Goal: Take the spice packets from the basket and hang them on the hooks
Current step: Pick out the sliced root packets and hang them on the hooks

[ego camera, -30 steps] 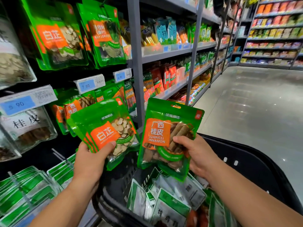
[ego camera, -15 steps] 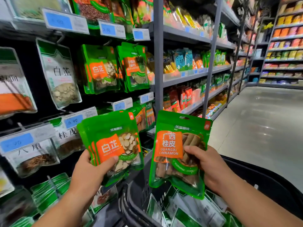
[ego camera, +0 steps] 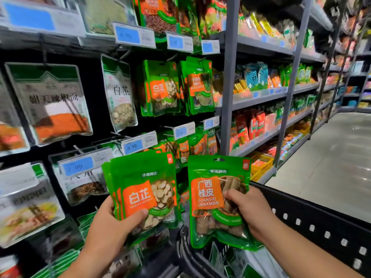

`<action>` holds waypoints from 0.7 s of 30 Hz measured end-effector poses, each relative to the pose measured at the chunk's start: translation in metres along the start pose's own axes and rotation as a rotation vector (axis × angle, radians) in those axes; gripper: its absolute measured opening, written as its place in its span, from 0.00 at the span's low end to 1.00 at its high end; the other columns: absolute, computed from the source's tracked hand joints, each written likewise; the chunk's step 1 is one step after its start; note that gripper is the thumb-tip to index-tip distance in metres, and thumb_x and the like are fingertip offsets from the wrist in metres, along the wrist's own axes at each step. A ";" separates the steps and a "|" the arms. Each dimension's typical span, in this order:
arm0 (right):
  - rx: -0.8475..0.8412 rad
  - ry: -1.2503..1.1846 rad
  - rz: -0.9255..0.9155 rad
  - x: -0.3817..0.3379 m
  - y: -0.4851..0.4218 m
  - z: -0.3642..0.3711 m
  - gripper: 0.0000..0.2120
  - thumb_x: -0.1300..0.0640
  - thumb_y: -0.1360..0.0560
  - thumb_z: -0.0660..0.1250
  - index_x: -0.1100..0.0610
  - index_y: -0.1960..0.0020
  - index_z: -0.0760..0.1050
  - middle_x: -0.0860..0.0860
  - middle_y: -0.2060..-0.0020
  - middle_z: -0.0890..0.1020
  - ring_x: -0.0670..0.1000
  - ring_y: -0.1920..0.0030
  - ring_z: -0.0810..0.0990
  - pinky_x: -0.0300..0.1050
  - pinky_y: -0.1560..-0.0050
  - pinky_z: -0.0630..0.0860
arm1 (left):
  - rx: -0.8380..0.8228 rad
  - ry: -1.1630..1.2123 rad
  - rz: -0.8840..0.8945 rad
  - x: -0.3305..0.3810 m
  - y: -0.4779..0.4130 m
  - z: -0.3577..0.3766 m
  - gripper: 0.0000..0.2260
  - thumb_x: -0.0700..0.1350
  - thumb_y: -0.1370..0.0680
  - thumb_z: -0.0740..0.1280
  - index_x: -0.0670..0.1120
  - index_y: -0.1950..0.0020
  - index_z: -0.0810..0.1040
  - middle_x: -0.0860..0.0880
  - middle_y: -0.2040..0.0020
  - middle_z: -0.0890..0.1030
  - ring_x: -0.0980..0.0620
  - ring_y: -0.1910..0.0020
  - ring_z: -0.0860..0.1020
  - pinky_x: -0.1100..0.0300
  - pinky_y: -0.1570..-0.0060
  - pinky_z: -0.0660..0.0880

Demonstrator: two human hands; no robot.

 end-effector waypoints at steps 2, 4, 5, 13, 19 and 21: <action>-0.019 0.024 0.004 0.003 -0.005 0.010 0.08 0.70 0.26 0.69 0.60 0.59 0.84 0.52 0.66 0.87 0.46 0.67 0.84 0.37 0.67 0.78 | 0.013 -0.017 -0.012 -0.004 0.000 -0.006 0.21 0.46 0.32 0.82 0.55 0.44 0.79 0.55 0.55 0.87 0.52 0.56 0.85 0.52 0.54 0.77; -0.036 0.063 0.012 0.008 -0.011 0.021 0.06 0.68 0.27 0.70 0.61 0.58 0.85 0.54 0.64 0.87 0.48 0.65 0.84 0.39 0.64 0.79 | 0.027 -0.031 -0.029 -0.008 0.000 -0.013 0.21 0.46 0.32 0.82 0.54 0.44 0.79 0.54 0.55 0.87 0.52 0.57 0.85 0.52 0.54 0.77; -0.041 0.086 0.016 0.011 -0.014 0.026 0.04 0.67 0.27 0.71 0.61 0.57 0.85 0.56 0.63 0.87 0.50 0.63 0.84 0.42 0.61 0.79 | 0.032 -0.040 -0.040 -0.010 0.000 -0.017 0.21 0.45 0.33 0.82 0.54 0.44 0.79 0.54 0.56 0.87 0.52 0.57 0.85 0.52 0.54 0.77; -0.148 0.143 0.036 0.024 -0.030 0.065 0.05 0.62 0.28 0.72 0.64 0.57 0.83 0.61 0.59 0.87 0.54 0.60 0.85 0.47 0.56 0.79 | 0.063 -0.037 -0.081 -0.020 -0.002 -0.040 0.20 0.42 0.32 0.82 0.55 0.45 0.79 0.58 0.57 0.87 0.49 0.56 0.85 0.51 0.52 0.79; -0.186 0.154 0.040 0.020 -0.043 0.070 0.05 0.62 0.25 0.71 0.60 0.54 0.85 0.55 0.60 0.88 0.57 0.56 0.88 0.51 0.51 0.82 | 0.059 -0.053 -0.061 -0.015 -0.010 -0.037 0.21 0.45 0.33 0.82 0.57 0.44 0.79 0.60 0.55 0.86 0.56 0.58 0.85 0.52 0.51 0.78; -0.193 0.161 0.041 0.019 -0.051 0.069 0.04 0.61 0.25 0.71 0.59 0.54 0.86 0.54 0.60 0.88 0.56 0.56 0.88 0.53 0.49 0.82 | 0.060 -0.062 -0.044 -0.009 -0.013 -0.030 0.20 0.46 0.32 0.82 0.57 0.45 0.79 0.62 0.56 0.86 0.59 0.60 0.84 0.55 0.54 0.76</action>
Point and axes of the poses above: each hand's wrist, its own y-axis away from the middle knuckle, its own z-axis out of the palm, x = y × z, the point moved 4 cm from there along -y, towards the middle knuckle
